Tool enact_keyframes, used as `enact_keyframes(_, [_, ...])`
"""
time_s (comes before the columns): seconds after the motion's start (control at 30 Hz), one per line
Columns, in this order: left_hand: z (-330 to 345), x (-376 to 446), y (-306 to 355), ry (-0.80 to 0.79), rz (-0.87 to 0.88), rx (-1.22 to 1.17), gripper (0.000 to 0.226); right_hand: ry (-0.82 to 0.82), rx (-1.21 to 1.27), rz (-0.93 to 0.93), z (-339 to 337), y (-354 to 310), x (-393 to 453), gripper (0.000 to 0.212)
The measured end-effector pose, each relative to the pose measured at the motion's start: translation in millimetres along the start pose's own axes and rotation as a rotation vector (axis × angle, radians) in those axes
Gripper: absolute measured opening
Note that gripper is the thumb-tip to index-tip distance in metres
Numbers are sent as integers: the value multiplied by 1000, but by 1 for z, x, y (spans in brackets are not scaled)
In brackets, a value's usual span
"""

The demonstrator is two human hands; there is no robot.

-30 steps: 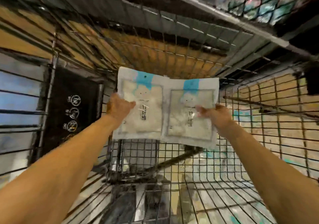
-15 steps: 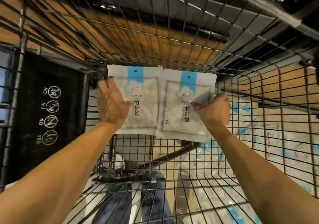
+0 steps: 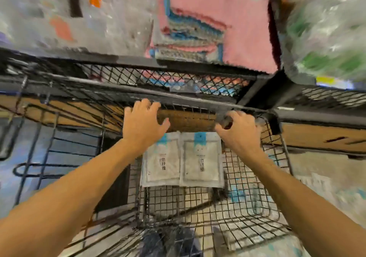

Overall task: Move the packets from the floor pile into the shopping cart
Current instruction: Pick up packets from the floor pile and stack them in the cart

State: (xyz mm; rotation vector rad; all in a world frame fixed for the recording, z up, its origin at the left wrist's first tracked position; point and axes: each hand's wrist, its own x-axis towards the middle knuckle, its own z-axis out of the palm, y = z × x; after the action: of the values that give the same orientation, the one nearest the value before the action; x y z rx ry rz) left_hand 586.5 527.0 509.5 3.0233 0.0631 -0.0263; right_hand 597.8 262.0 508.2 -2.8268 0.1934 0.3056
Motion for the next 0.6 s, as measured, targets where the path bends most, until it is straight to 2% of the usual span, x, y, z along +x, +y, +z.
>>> enact_keyframes(0.1, [-86,14,17,76,18,13,62,73,7,-30,-79,-18,-6,62])
enact_keyframes(0.3, [-237,41,58,91,29,12,65,180,-37,-99,-231,-43,-24,68])
enact_keyframes(0.5, [-353,43,101,155,85,19,76,334,-28,-91,-354,-47,-48,65])
enact_keyframes(0.6, [-391,41,125,206,121,56,71,380,-17,-67,-399,-37,-67,69])
